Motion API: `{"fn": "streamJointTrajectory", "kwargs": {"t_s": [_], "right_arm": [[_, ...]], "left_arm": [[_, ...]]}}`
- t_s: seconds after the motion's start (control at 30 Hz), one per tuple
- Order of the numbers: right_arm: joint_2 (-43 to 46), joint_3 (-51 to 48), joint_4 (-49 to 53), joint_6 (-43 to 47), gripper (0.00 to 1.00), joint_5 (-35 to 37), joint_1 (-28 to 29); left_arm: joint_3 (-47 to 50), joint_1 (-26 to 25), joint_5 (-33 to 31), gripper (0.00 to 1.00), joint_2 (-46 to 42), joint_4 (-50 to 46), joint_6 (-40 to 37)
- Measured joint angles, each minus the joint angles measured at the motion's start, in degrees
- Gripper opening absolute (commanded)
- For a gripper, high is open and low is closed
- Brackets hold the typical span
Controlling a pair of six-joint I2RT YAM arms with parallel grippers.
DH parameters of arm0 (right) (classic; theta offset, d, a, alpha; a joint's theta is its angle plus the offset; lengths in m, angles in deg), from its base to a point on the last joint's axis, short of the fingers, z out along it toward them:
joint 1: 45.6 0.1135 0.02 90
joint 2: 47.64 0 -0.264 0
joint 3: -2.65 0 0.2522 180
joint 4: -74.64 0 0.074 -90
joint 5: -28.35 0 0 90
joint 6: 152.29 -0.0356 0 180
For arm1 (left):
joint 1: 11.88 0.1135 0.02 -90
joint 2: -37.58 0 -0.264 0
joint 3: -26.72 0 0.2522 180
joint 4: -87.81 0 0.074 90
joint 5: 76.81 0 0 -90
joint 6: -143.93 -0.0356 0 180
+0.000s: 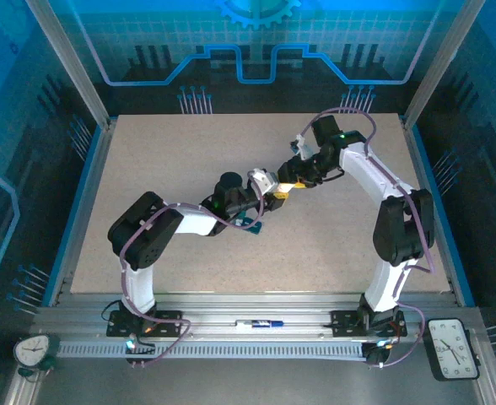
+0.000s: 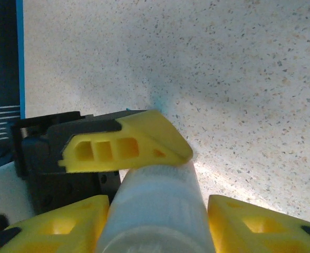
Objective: Sort the pills into containers
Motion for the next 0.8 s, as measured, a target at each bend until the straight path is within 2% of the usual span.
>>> {"fn": "streamJointTrajectory", "kwargs": {"t_s": [0.37,0.8], "right_arm": [[1.07,1.27,1.01,-0.85,0.76,-0.11,-0.39],[10.49,1.03,-3.85,-4.98,0.81,-3.23,-4.42]], "left_arm": [[-0.04,-0.28,0.42,0.00,0.00,5.88,0.68],[-0.04,-0.22,0.35,0.00,0.00,8.09,2.80]]}}
